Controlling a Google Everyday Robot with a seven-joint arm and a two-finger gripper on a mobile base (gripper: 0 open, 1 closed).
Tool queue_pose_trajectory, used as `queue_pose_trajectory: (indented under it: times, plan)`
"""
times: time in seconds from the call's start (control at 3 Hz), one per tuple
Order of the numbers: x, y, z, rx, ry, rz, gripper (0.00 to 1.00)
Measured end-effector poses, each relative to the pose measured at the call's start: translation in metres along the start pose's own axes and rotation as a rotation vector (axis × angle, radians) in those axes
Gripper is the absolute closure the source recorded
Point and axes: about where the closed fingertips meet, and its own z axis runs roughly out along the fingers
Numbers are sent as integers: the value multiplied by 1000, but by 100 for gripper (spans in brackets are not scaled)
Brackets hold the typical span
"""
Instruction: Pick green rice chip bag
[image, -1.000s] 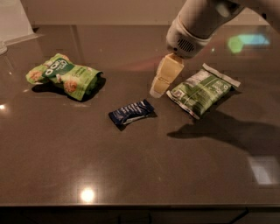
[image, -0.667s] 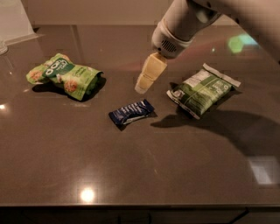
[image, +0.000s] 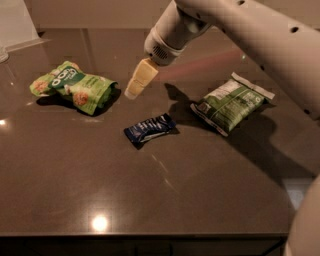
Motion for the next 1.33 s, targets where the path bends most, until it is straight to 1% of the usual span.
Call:
queue_pose_trajectory:
  times: [0.33,0.67,1.0,1.33]
  plan:
    - [-25,5,26,-38,-31,-5,0]
    - [-48,17,47,-75,-51,-13,0]
    - [-69,36,64,-107,-62,-38,0]
    - [-83,50,83,-121,-54,-44,0]
